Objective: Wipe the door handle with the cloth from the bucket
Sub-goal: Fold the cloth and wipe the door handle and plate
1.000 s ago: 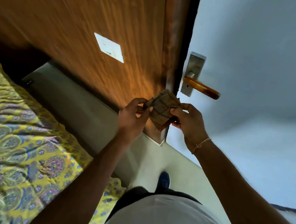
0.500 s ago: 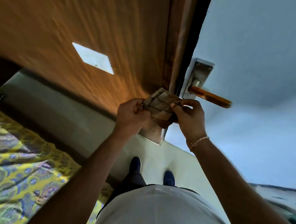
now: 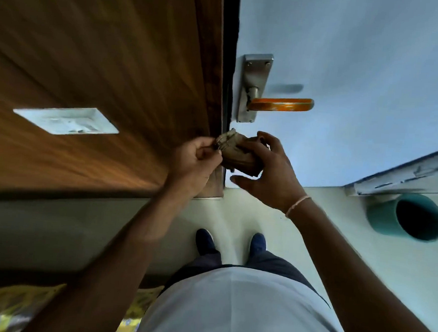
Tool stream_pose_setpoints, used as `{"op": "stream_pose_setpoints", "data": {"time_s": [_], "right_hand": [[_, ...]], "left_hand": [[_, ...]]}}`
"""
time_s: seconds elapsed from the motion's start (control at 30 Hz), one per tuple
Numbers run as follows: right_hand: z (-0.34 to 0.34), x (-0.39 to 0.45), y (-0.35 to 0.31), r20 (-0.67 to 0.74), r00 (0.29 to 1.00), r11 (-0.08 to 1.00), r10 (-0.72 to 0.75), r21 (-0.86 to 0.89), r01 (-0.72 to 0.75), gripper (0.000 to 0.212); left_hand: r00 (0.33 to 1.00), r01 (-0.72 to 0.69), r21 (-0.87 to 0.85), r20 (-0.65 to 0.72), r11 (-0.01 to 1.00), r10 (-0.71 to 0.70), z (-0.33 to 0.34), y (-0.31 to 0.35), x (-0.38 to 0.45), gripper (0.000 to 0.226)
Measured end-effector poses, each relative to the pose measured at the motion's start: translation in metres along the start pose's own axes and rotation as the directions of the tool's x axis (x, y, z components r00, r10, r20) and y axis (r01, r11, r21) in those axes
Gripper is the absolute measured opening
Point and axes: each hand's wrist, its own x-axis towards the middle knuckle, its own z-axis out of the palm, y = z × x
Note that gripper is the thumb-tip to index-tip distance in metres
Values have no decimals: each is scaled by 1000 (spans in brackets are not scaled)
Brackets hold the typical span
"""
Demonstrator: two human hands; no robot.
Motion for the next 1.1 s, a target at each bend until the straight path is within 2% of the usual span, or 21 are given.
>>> {"op": "stream_pose_setpoints", "data": {"time_s": [0.13, 0.23, 0.3, 0.4, 0.47, 0.6, 0.67, 0.8, 0.97, 1.1], "right_hand": [[-8, 0, 9, -113, 993, 992, -24, -125, 9, 43], [-18, -4, 19, -138, 990, 973, -36, -230, 4, 30], [-24, -6, 24, -129, 992, 986, -14, -168, -8, 28], [-34, -9, 32, -88, 996, 999, -12, 36, 15, 32], [-39, -13, 36, -64, 997, 986, -38, 159, 48, 26], [-46, -17, 51, -13, 992, 957, -122, 263, 121, 18], [-50, -16, 55, -11, 985, 948, -174, 267, 171, 19], [-60, -12, 60, -8, 970, 935, -245, 262, 238, 21], [-66, -6, 61, -78, 954, 939, -291, 171, 300, 26], [-66, 0, 54, -155, 966, 951, -206, 200, 234, 25]], "left_hand": [[999, -16, 84, 50, 996, 12, 11, 13, -2, 48], [1000, 2, 69, -10, 998, -2, 22, 23, -5, 41], [996, 48, 7, -73, 999, -47, 29, 26, -8, 31], [982, 130, -98, -126, 987, -142, 43, 27, -13, 16], [973, 148, -141, -155, 979, -169, 52, 27, -17, 13], [959, 148, -226, -204, 963, -195, 63, 32, -26, 13], [961, 113, -221, -222, 969, -163, 66, 30, -30, 9], [993, 71, -144, -84, 987, -84, 67, 30, -36, 10], [978, 196, -151, 105, 969, -181, 58, 38, -29, 21], [957, 65, -196, 290, 978, -5, 43, 39, -25, 30]]}}
